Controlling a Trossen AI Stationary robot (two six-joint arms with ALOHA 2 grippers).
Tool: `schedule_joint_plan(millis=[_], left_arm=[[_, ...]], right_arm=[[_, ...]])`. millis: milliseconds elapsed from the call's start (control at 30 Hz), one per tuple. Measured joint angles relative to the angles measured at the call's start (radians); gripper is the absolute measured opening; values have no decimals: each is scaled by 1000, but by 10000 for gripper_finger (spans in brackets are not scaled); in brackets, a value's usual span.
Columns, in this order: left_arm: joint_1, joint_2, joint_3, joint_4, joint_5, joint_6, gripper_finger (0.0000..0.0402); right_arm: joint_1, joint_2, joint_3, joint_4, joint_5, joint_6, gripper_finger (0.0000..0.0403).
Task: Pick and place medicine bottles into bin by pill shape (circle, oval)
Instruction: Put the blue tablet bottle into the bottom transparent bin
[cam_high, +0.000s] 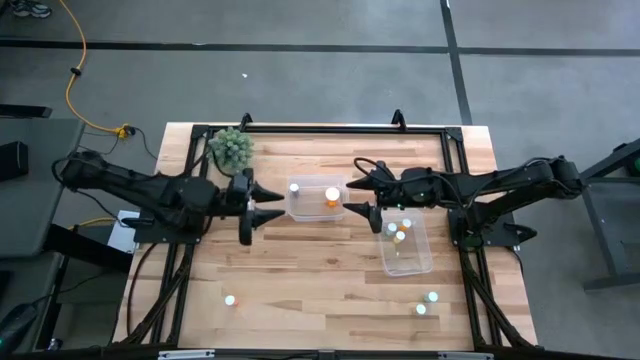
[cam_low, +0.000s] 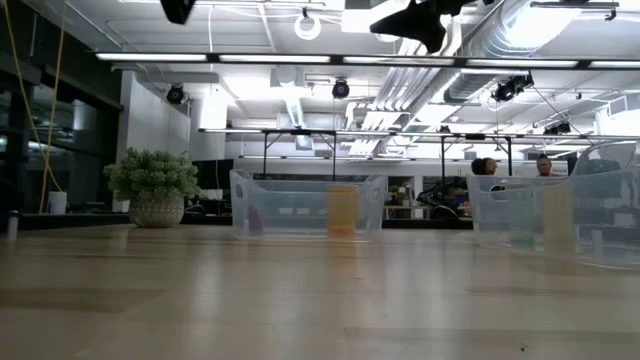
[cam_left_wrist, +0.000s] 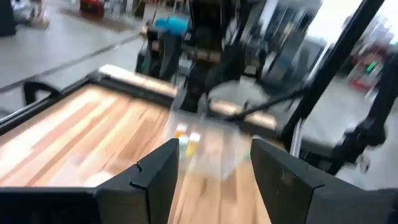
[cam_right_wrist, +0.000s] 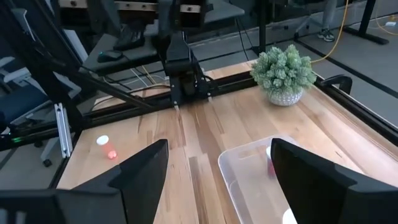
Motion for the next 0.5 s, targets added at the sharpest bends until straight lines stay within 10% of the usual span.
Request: schedule_joint_plan(millis=[367, 500], left_arm=[[-161, 15, 195, -447, -158, -131, 188], [-174, 1, 195, -491, -166, -148, 188]], right_arm=[[18, 0, 1, 28, -66, 69, 277], [82, 3, 90, -271, -58, 173, 277]])
